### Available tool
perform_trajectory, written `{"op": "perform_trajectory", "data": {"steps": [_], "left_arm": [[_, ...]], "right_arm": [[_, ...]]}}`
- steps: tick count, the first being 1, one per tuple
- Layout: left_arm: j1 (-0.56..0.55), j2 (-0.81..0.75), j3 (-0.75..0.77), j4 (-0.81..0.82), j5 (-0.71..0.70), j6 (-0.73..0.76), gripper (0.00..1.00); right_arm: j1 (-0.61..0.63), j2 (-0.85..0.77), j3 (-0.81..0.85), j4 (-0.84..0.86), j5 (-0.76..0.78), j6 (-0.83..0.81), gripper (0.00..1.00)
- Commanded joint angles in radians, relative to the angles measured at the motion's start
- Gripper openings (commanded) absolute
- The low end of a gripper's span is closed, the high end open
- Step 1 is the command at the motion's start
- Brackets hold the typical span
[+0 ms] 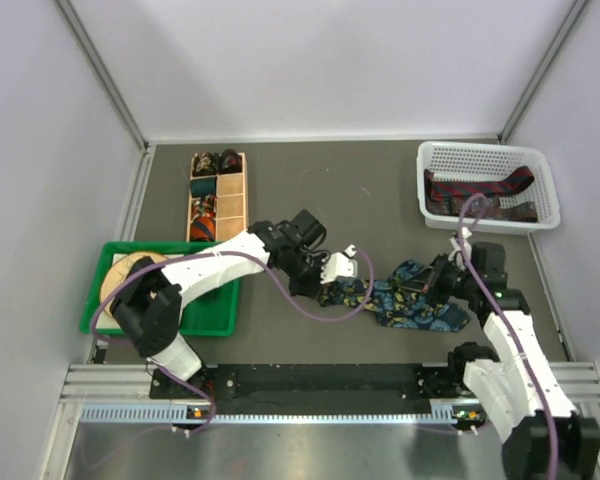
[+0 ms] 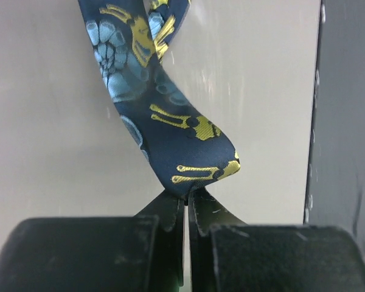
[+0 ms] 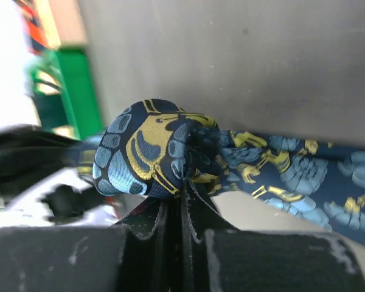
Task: Roll the ties
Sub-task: Place the tie at the center of the board, then flatten out the tie at the center of the board.
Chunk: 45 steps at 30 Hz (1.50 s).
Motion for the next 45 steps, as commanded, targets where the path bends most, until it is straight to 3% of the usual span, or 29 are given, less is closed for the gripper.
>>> {"op": "perform_trajectory", "data": {"steps": [1,4,5,8,9,11,13,16,18,21,24,28,36,45], "left_arm": [[0.089,0.010,0.112,-0.425,0.026,0.262,0.00],[0.146,0.042,0.162,-0.587,-0.024,0.382,0.00],[0.156,0.041,0.161,-0.609,-0.065,0.406,0.00],[0.204,0.032,0.123,-0.664,-0.129,0.485,0.00],[0.222,0.027,0.110,-0.669,-0.164,0.509,0.00],[0.228,0.021,0.072,-0.689,-0.195,0.534,0.00],[0.233,0.012,0.055,-0.695,-0.227,0.545,0.00],[0.245,0.003,0.026,-0.678,-0.276,0.551,0.00],[0.259,0.006,0.017,-0.664,-0.291,0.556,0.00],[0.267,0.009,0.020,-0.657,-0.291,0.565,0.00],[0.267,0.009,0.023,-0.640,-0.276,0.563,0.00],[0.265,0.015,0.031,-0.635,-0.264,0.556,0.00],[0.267,0.007,0.034,-0.631,-0.244,0.531,0.00],[0.267,0.024,0.046,-0.625,-0.238,0.505,0.00]], "right_arm": [[0.222,0.150,0.073,0.165,0.142,-0.046,0.04],[0.304,0.271,0.149,0.143,0.158,-0.157,0.16],[0.306,0.282,0.165,0.111,0.156,-0.184,0.33],[0.309,0.357,0.299,-0.087,0.149,-0.357,0.67],[0.309,0.388,0.372,-0.149,0.176,-0.446,0.70],[0.261,0.393,0.435,-0.226,0.216,-0.470,0.75],[0.195,0.408,0.521,-0.315,0.113,-0.548,0.76],[0.155,0.464,0.662,-0.473,0.171,-0.741,0.77],[0.157,0.486,0.713,-0.558,0.191,-0.932,0.70],[0.157,0.480,0.637,-0.615,0.266,-1.135,0.67],[0.160,0.452,0.510,-0.520,0.357,-1.256,0.64],[0.174,0.514,0.420,-0.425,0.466,-1.309,0.61],[0.240,0.636,0.400,-0.311,0.435,-1.252,0.64],[0.293,0.663,0.285,-0.277,0.435,-1.352,0.66]]}}
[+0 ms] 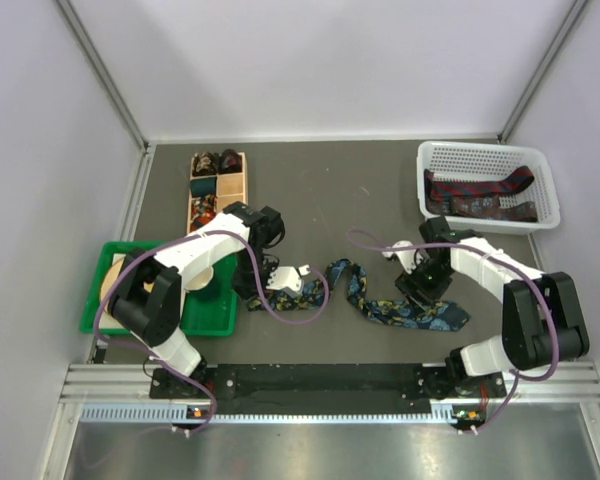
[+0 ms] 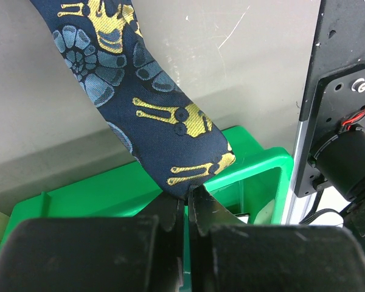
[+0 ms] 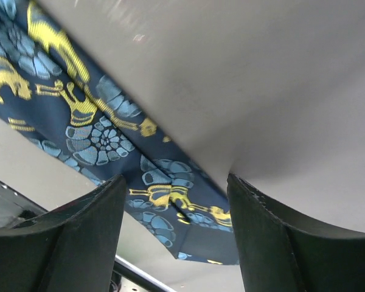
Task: Roll the ties
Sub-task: Flatten out the tie at the center of the board.
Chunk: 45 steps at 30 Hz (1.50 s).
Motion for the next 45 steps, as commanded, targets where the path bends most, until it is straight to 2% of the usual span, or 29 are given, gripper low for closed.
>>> {"op": "perform_trajectory", "data": {"steps": [1,4,6,9,10,15,17,18,19,23,26,32,36,38,45], "left_arm": [[0.003,-0.007,0.027,-0.042,0.031,-0.012,0.00],[0.003,-0.005,0.028,-0.038,0.034,-0.023,0.00],[0.003,-0.003,0.030,-0.036,0.029,-0.029,0.00],[0.003,-0.008,0.027,-0.029,0.028,-0.040,0.00],[0.003,-0.008,0.022,-0.021,0.031,-0.043,0.00],[0.003,0.000,0.025,0.005,0.046,-0.074,0.00],[0.003,0.004,0.039,0.013,0.048,-0.080,0.00],[0.003,0.006,0.042,0.014,0.046,-0.080,0.00],[0.003,0.006,0.047,0.019,0.045,-0.078,0.00],[0.007,0.009,0.065,0.047,0.023,-0.083,0.00],[0.023,0.015,0.082,0.086,-0.020,-0.106,0.00],[0.064,0.026,0.084,0.194,-0.089,-0.124,0.00],[0.113,0.032,0.088,0.212,-0.075,-0.088,0.00],[0.138,0.043,0.094,0.206,-0.066,-0.066,0.04],[0.182,0.070,0.185,0.151,0.100,-0.023,0.01]], "right_arm": [[0.031,-0.009,-0.041,0.036,0.004,-0.083,0.66],[0.062,-0.012,-0.098,0.094,0.052,-0.110,0.61],[0.082,-0.015,-0.144,0.125,0.090,-0.120,0.54],[0.088,-0.007,-0.184,0.165,0.125,-0.126,0.23],[0.088,-0.006,-0.190,0.166,0.132,-0.129,0.00],[0.074,-0.093,-0.208,0.173,0.188,-0.150,0.00],[0.013,-0.130,-0.202,0.170,0.225,-0.207,0.00],[-0.021,-0.150,-0.197,0.173,0.225,-0.236,0.00],[-0.109,-0.168,-0.191,0.179,0.259,-0.271,0.00],[-0.338,-0.153,-0.126,0.263,0.313,-0.480,0.00],[-0.435,-0.089,-0.047,0.298,0.310,-0.529,0.00],[-0.470,-0.035,-0.058,0.450,0.323,-0.600,0.00],[-0.493,-0.017,-0.087,0.493,0.330,-0.623,0.00],[-0.504,-0.004,-0.087,0.505,0.336,-0.624,0.00],[-0.562,0.025,-0.050,0.493,0.339,-0.618,0.00]]}}
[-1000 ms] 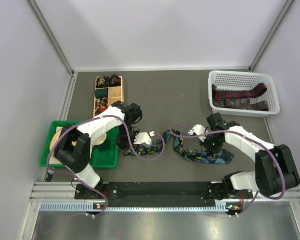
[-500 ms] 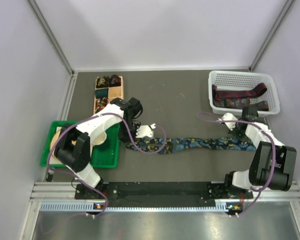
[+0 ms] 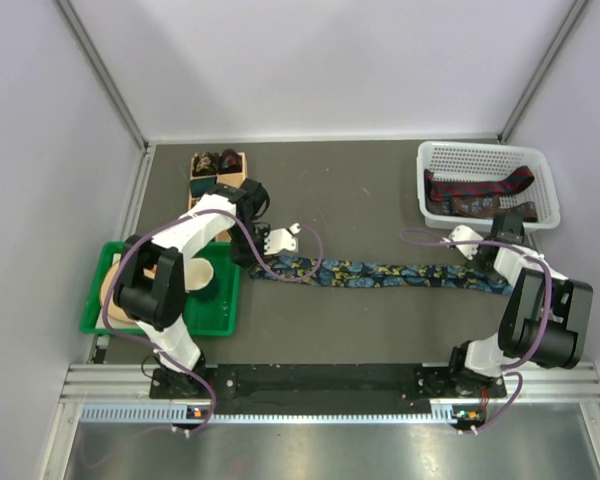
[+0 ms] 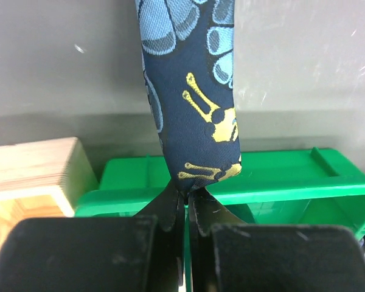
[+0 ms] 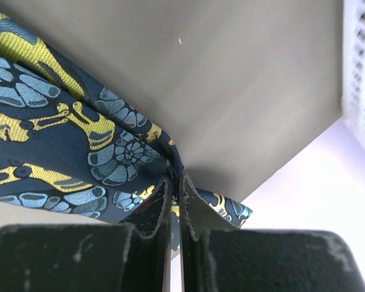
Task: Roll the ties
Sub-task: Flatten out the tie at the center of the board.
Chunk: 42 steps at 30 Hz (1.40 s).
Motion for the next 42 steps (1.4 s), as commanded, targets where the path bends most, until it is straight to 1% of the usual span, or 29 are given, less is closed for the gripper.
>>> {"op": "perform_trajectory", "data": {"steps": [1,2,3,4,6,7,8,9,11,13,14,15,17,18,19,21,23,25,26,28,29,30,32,34,36,37,39,40,42], "left_arm": [[-0.004,-0.019,0.090,-0.026,0.128,0.020,0.00],[-0.006,-0.017,0.111,-0.050,0.155,0.014,0.00],[-0.006,-0.013,0.163,-0.075,0.186,0.014,0.00],[-0.006,-0.009,0.183,-0.098,0.226,0.040,0.00],[-0.006,-0.009,0.179,-0.121,0.231,0.079,0.00],[-0.012,-0.012,0.152,-0.112,0.194,0.147,0.00],[-0.021,-0.016,0.095,-0.104,0.160,0.171,0.00],[-0.036,-0.014,0.066,-0.057,0.122,0.185,0.00],[-0.050,0.004,0.020,-0.012,0.038,0.179,0.00],[-0.052,0.032,0.018,0.028,0.007,0.144,0.00],[-0.052,0.067,0.021,0.046,-0.048,0.121,0.00],[-0.052,0.085,0.025,0.055,-0.073,0.097,0.01],[-0.041,0.131,0.048,0.095,-0.111,0.019,0.13],[-0.024,0.136,0.059,0.103,-0.096,-0.017,0.18],[-0.012,0.126,0.071,0.105,-0.066,-0.029,0.27],[0.025,0.097,0.093,0.126,0.023,-0.051,0.32],[0.037,0.040,0.088,0.169,0.066,-0.046,0.42],[0.036,-0.012,0.075,0.201,0.132,-0.029,0.59],[0.036,-0.023,0.061,0.212,0.167,-0.023,0.72],[0.002,-0.029,0.055,0.243,0.218,-0.028,0.84],[-0.016,-0.022,0.050,0.252,0.220,-0.037,0.96],[-0.054,-0.013,0.050,0.276,0.223,-0.055,0.99],[-0.091,0.024,0.047,0.312,0.221,-0.080,0.99],[-0.151,0.064,0.052,0.382,0.211,-0.126,0.99],[-0.219,0.090,0.053,0.443,0.168,-0.190,0.99],[-0.239,0.115,0.055,0.509,0.151,-0.209,0.99],[-0.288,0.138,0.052,0.560,0.108,-0.250,0.99],[-0.300,0.161,0.050,0.607,0.094,-0.261,0.98],[-0.329,0.179,0.050,0.641,0.080,-0.285,0.97]], "right_arm": [[-0.043,-0.003,0.041,0.009,0.011,-0.010,0.00],[-0.046,-0.009,0.042,0.003,0.010,-0.010,0.00],[-0.048,-0.014,0.042,-0.004,0.008,-0.011,0.00],[-0.055,-0.022,0.039,-0.007,0.010,-0.017,0.00],[-0.063,-0.020,0.036,-0.007,0.016,-0.022,0.00],[-0.066,-0.017,0.036,-0.001,0.022,-0.019,0.00],[-0.071,-0.008,0.036,0.000,0.025,-0.016,0.00],[-0.072,-0.002,0.041,0.000,0.026,-0.013,0.00],[-0.072,0.004,0.038,0.009,0.031,-0.011,0.00],[-0.072,0.009,0.025,0.023,0.036,-0.023,0.00],[-0.072,0.010,0.024,0.035,0.037,-0.030,0.00],[-0.074,0.017,0.016,0.043,0.039,-0.034,0.00],[-0.074,0.029,0.018,0.054,0.045,-0.037,0.00],[-0.074,0.040,0.027,0.055,0.046,-0.036,0.00],[-0.074,0.046,0.030,0.062,0.048,-0.031,0.00],[-0.074,0.059,0.050,0.052,0.048,-0.030,0.00],[-0.074,0.063,0.064,0.037,0.039,-0.027,0.00],[-0.074,0.063,0.080,0.014,0.026,-0.025,0.00],[-0.074,0.063,0.087,0.008,0.023,-0.024,0.00],[-0.074,0.063,0.090,0.002,0.022,-0.030,0.00],[-0.075,0.063,0.090,0.003,0.020,-0.033,0.00],[-0.075,0.061,0.088,0.003,0.022,-0.034,0.00],[-0.078,0.061,0.087,0.005,0.019,-0.043,0.00],[-0.082,0.064,0.090,0.008,0.017,-0.045,0.00],[-0.082,0.076,0.102,0.000,0.017,-0.043,0.00],[-0.082,0.081,0.107,-0.006,0.013,-0.036,0.00],[-0.083,0.089,0.117,-0.014,0.013,-0.033,0.00],[-0.085,0.092,0.119,-0.014,0.013,-0.034,0.00],[-0.092,0.092,0.123,-0.015,0.010,-0.037,0.00]]}}
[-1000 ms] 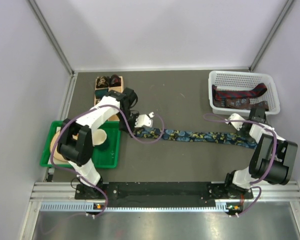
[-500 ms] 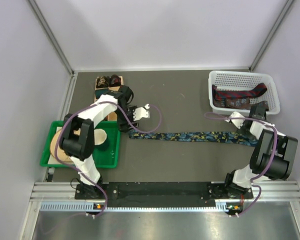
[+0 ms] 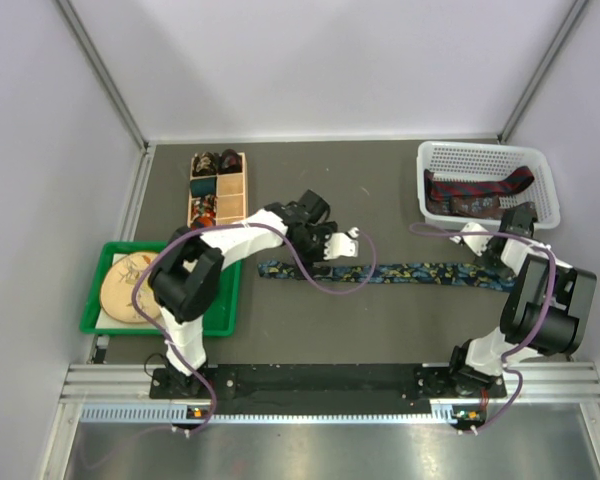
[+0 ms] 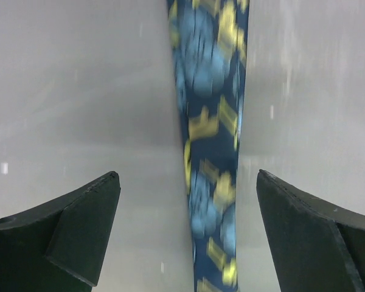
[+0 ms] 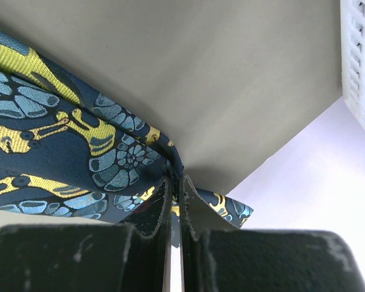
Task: Roll the ties
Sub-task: Flatten out the tie at the center of the board.
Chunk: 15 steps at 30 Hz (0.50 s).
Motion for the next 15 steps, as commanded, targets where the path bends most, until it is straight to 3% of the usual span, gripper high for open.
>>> {"op": "perform_trajectory", "data": {"steps": [1,3,9,12,15], "left_arm": [[-0.052,0.047,0.006,0.180,-0.036,-0.098,0.95],[-0.072,0.071,0.012,0.173,-0.017,-0.095,0.91],[-0.083,0.101,-0.011,0.053,-0.076,-0.023,0.64],[-0.083,0.093,-0.026,-0.002,-0.087,0.006,0.42],[-0.087,0.062,-0.054,-0.004,-0.070,0.007,0.45]], "right_arm": [[-0.026,0.005,0.049,-0.007,-0.023,-0.016,0.00],[-0.037,0.007,0.049,0.001,-0.025,-0.030,0.00],[-0.052,0.014,0.050,0.046,-0.036,-0.071,0.00],[-0.052,0.037,0.055,0.070,-0.037,-0.084,0.00],[-0.052,0.070,0.064,0.117,-0.028,-0.095,0.00]]}}
